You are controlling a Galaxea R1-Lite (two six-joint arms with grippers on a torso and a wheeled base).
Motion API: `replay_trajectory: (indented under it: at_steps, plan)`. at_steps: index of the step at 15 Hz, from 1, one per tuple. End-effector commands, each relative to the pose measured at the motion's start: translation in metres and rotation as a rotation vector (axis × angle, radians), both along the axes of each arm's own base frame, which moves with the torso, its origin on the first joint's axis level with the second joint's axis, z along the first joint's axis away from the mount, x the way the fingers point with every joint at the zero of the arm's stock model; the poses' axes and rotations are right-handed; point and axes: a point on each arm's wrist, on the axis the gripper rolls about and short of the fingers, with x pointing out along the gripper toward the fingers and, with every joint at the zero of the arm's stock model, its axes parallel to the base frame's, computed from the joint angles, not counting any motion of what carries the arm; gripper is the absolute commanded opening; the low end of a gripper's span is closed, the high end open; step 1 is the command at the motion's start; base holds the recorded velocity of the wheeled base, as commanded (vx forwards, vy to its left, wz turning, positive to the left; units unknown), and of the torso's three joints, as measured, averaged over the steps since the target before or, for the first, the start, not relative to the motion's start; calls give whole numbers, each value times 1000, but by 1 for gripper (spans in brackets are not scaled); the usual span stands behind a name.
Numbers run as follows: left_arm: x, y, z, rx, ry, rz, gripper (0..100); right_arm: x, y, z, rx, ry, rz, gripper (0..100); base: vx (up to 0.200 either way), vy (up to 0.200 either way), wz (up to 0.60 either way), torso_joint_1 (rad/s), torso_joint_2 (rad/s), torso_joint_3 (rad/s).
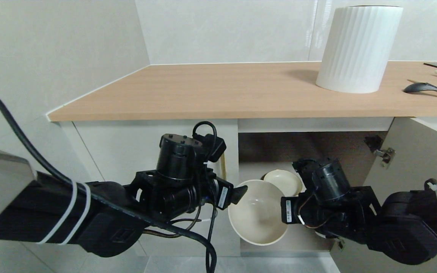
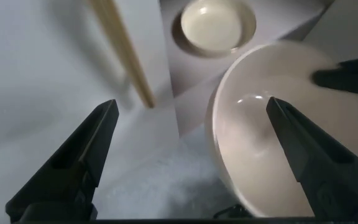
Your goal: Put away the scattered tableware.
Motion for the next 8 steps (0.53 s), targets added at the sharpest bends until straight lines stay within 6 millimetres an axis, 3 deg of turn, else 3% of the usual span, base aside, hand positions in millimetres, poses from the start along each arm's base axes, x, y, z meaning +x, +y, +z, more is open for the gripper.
replay_trajectory:
  at_steps: [1,3,7,8]
  plan:
    - [-11,10,25,-43,-53,2,100,19,-9,-14,-11,31,-70,0,0,0,0,0,0,0]
    - [-10,13,26,-46,-59,14,100,42,-20,-24,-14,37,-168,0,0,0,0,0,0,0]
    - [-6,29,41,-74,-97,56,100,67,-34,-28,-12,26,-251,0,0,0,0,0,0,0]
    - [-7,31,45,-80,-106,60,100,84,-37,-33,-4,11,-313,0,0,0,0,0,0,0]
